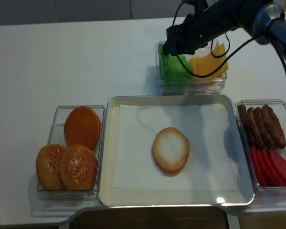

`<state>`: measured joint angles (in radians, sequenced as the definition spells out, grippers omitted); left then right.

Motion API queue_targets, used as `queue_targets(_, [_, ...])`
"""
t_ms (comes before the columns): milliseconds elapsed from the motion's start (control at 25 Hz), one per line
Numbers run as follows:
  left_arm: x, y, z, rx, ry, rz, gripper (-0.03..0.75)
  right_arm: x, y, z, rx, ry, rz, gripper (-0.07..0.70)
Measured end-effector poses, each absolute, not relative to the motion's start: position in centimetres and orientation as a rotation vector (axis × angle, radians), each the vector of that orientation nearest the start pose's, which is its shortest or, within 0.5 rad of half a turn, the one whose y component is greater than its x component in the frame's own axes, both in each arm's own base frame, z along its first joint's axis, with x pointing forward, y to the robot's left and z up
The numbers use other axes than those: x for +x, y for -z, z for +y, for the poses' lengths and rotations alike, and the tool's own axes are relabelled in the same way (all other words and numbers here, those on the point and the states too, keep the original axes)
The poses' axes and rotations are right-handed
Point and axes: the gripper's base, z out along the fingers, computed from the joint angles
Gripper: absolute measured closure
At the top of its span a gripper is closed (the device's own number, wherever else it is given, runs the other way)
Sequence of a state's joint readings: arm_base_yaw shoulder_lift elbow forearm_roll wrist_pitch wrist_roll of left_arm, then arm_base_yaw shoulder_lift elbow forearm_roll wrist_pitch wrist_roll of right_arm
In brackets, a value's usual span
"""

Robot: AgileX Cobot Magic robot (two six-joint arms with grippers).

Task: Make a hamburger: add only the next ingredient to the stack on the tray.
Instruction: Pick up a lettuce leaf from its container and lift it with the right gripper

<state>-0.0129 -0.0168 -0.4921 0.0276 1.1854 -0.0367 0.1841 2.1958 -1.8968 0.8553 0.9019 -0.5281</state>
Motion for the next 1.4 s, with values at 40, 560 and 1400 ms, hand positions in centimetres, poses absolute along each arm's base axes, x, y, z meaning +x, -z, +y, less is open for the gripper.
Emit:
queue_targets(40, [-1.22,-26.52,0.25,-0.029,-0.005,2.160,0.358,47.34,-24.05,14.30,-0.387,-0.902,2.408,0.395])
queue_targets(560, [-1.22,-26.52,0.25,-0.029,-0.005,2.160,0.358,47.19,-24.19,14.51,-0.377,-0.951,2.407,0.513])
queue_targets(1400, [-1.22,-26.52,0.25,-0.029,-0.005,2.160,0.358,46.83,-24.89,14.65,-0.381,-0.989,2.401,0.606])
